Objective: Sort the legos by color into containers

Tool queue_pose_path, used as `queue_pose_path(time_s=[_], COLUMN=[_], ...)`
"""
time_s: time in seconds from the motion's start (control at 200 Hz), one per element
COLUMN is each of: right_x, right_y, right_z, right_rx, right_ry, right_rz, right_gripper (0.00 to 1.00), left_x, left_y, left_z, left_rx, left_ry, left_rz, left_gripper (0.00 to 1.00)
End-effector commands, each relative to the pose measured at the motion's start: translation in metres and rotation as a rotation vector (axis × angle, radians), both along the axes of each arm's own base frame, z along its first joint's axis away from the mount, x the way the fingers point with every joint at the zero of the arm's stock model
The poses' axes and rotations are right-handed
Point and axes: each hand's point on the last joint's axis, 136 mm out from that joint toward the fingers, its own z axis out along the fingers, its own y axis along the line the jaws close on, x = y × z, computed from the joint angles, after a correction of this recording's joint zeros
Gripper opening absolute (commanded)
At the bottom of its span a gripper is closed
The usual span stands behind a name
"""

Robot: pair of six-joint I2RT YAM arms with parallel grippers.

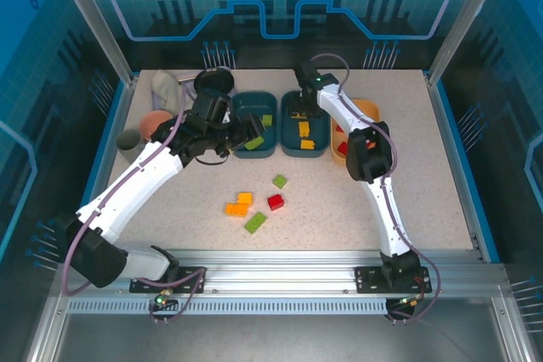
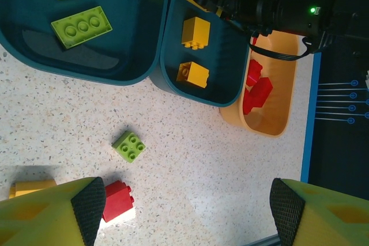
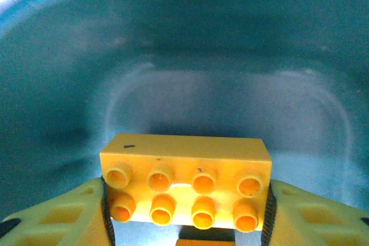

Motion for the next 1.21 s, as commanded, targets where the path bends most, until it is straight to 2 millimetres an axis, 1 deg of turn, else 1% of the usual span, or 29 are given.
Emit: queue_pose_path(time_s=[0.0, 0.07, 0.18, 0.275, 0.335, 0.375, 0.385, 0.39, 0.4, 0.415, 0.46, 0.54, 0.565, 0.57, 0.625, 0.645, 0.72, 0.795, 0.815, 0.905, 0.97, 1.04, 1.1, 1.2], right_x=[0.002, 0.005, 0.005, -0.001, -0.009, -0.017, -0.019, -0.020, -0.023, -0.027, -0.042, -0.073, -0.086, -0.088, -0.116, -0.128, -0.172, -0.219, -0.231, -0.275, -0.296, -0.311, -0.316, -0.319], right_y=[0.002, 0.005, 0.013, 0.017, 0.019, 0.019, 0.020, 0.020, 0.021, 0.021, 0.027, 0.038, 0.040, 0.041, 0.048, 0.050, 0.059, 0.069, 0.071, 0.082, 0.090, 0.100, 0.103, 0.103], right_z=[0.014, 0.031, 0.073, 0.107, 0.127, 0.139, 0.137, 0.144, 0.151, 0.153, 0.167, 0.181, 0.180, 0.182, 0.179, 0.172, 0.158, 0.132, 0.126, 0.099, 0.081, 0.063, 0.049, 0.035], right_rx=[0.028, 0.039, 0.056, 0.054, 0.047, 0.036, 0.030, 0.033, 0.033, 0.026, 0.024, 0.018, 0.012, 0.013, 0.004, 0.000, -0.009, -0.021, -0.025, -0.027, -0.023, -0.004, -0.016, -0.025], right_ry=[-0.001, -0.035, -0.111, -0.167, -0.189, -0.203, -0.198, -0.212, -0.223, -0.223, -0.249, -0.278, -0.274, -0.280, -0.270, -0.252, -0.203, -0.130, -0.114, -0.040, 0.024, 0.066, 0.096, 0.118], right_rz=[0.007, 0.025, 0.056, 0.080, 0.092, 0.102, 0.104, 0.106, 0.110, 0.115, 0.137, 0.182, 0.198, 0.201, 0.235, 0.249, 0.297, 0.352, 0.366, 0.423, 0.453, 0.488, 0.493, 0.484], right_gripper=[0.67, 0.72, 0.75, 0.77, 0.78, 0.77, 0.77, 0.77, 0.77, 0.76, 0.74, 0.73, 0.73, 0.73, 0.73, 0.73, 0.77, 0.80, 0.81, 0.86, 0.88, 0.89, 0.89, 0.89], left_x=[0.005, 0.002, -0.006, -0.016, -0.023, -0.028, -0.030, -0.031, -0.032, -0.035, -0.043, -0.056, -0.061, -0.062, -0.070, -0.074, -0.088, -0.102, -0.105, -0.118, -0.125, -0.134, -0.141, -0.150], left_y=[0.002, 0.007, 0.015, 0.026, 0.032, 0.035, 0.036, 0.036, 0.037, 0.039, 0.045, 0.057, 0.060, 0.061, 0.067, 0.069, 0.076, 0.081, 0.080, 0.076, 0.069, 0.064, 0.064, 0.068], left_z=[0.014, 0.010, 0.007, 0.000, -0.003, -0.004, -0.005, -0.005, -0.005, -0.005, -0.008, -0.010, -0.010, -0.010, -0.012, -0.013, -0.021, -0.035, -0.036, -0.052, -0.061, -0.074, -0.085, -0.099], left_rx=[0.012, 0.028, 0.050, 0.084, 0.096, 0.101, 0.104, 0.104, 0.106, 0.109, 0.123, 0.141, 0.144, 0.145, 0.144, 0.145, 0.150, 0.157, 0.150, 0.110, 0.059, 0.016, -0.003, -0.001], left_ry=[-0.046, -0.028, -0.001, 0.042, 0.067, 0.079, 0.083, 0.084, 0.088, 0.091, 0.110, 0.137, 0.144, 0.145, 0.152, 0.155, 0.172, 0.201, 0.198, 0.203, 0.196, 0.211, 0.232, 0.271], left_rz=[0.007, 0.020, 0.044, 0.074, 0.082, 0.084, 0.084, 0.084, 0.087, 0.089, 0.099, 0.123, 0.125, 0.126, 0.133, 0.134, 0.133, 0.123, 0.114, 0.068, 0.029, 0.007, 0.011, 0.024], left_gripper=[0.78, 0.78, 0.78, 0.78, 0.78, 0.78, 0.78, 0.78, 0.78, 0.78, 0.78, 0.78, 0.78, 0.78, 0.78, 0.78, 0.78, 0.78, 0.78, 0.78, 0.78, 0.78, 0.78, 0.78])
